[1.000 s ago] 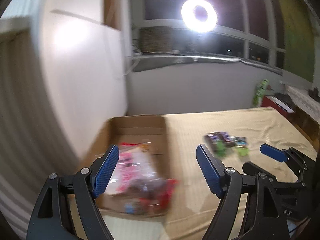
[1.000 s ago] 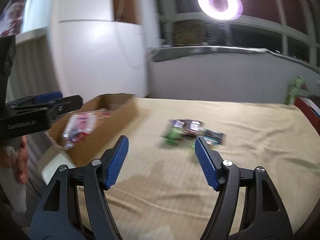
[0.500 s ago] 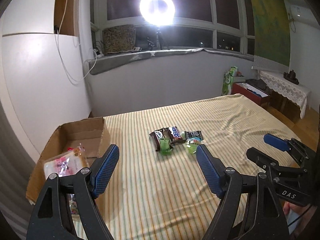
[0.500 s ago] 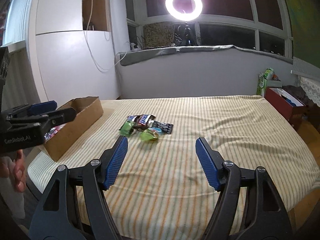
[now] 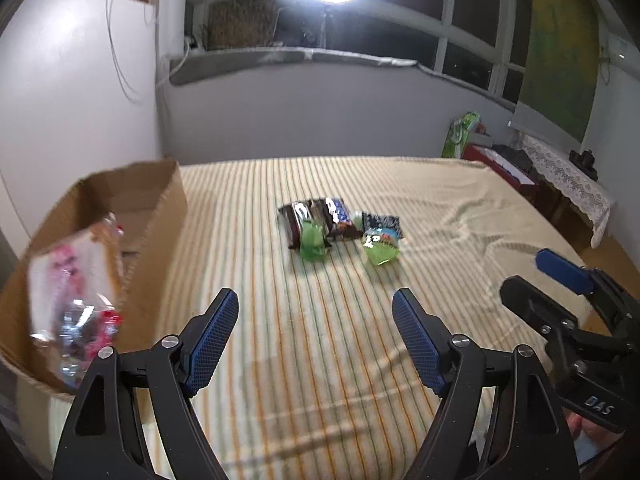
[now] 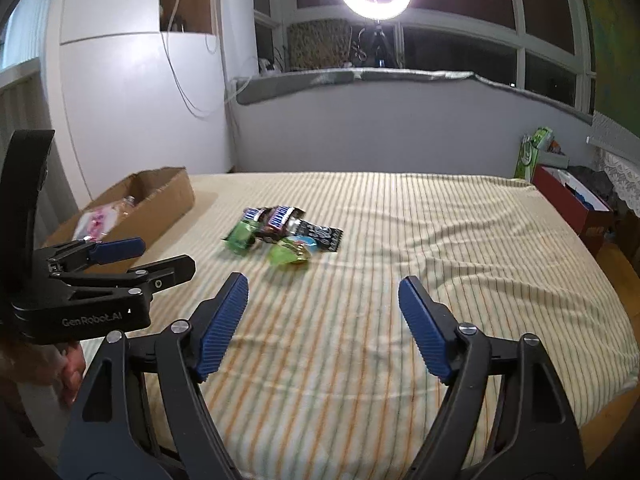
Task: Organize snacks
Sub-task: 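Grasp the green round candy with the right tool while the left tool grasps a green candy packet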
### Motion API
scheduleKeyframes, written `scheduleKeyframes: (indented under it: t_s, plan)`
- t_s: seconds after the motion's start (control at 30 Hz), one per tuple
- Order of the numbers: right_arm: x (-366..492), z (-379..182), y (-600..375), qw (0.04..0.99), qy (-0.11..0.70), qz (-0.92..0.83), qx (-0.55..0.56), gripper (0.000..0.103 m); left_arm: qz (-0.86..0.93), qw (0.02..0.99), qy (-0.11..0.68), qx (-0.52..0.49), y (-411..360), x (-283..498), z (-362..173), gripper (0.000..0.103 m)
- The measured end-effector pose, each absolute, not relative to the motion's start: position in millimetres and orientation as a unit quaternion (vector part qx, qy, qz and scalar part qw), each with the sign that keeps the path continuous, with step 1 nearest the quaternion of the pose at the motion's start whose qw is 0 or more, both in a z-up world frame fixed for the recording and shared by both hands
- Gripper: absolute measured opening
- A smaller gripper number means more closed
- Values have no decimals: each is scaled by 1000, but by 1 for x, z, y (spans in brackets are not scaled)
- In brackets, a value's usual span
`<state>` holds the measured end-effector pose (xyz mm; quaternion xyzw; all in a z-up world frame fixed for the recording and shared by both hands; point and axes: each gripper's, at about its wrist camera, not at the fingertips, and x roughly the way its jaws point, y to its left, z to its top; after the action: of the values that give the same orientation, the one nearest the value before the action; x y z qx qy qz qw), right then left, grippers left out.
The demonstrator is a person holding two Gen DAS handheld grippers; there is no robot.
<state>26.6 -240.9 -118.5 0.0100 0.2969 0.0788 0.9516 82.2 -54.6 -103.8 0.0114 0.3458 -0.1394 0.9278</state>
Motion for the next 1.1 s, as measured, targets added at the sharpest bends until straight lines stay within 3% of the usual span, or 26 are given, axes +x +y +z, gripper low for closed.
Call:
scheduleKeyframes:
  t_s: [0.47, 0.6, 0.87, 1.0, 1.07, 1.1]
  plan:
    - [125, -148, -241, 918, 373, 135, 19, 80, -105, 922, 372, -17, -59, 165, -127, 79]
    - [143, -154, -231, 905, 394, 159, 8, 80, -122, 922, 369, -2, -66, 172, -130, 62]
    - [156, -162, -220, 888, 414, 199, 10, 71, -165, 910, 381, -9, -61, 177, -136, 50]
    - [166, -170, -216, 876, 430, 215, 18, 56, -175, 903, 392, 5, -66, 180, -138, 32]
    - [168, -171, -213, 875, 433, 217, 17, 54, -174, 902, 394, 9, -69, 182, -139, 31]
    - [168, -172, -212, 874, 433, 219, 15, 48, -174, 902, 394, 9, -69, 182, -139, 29]
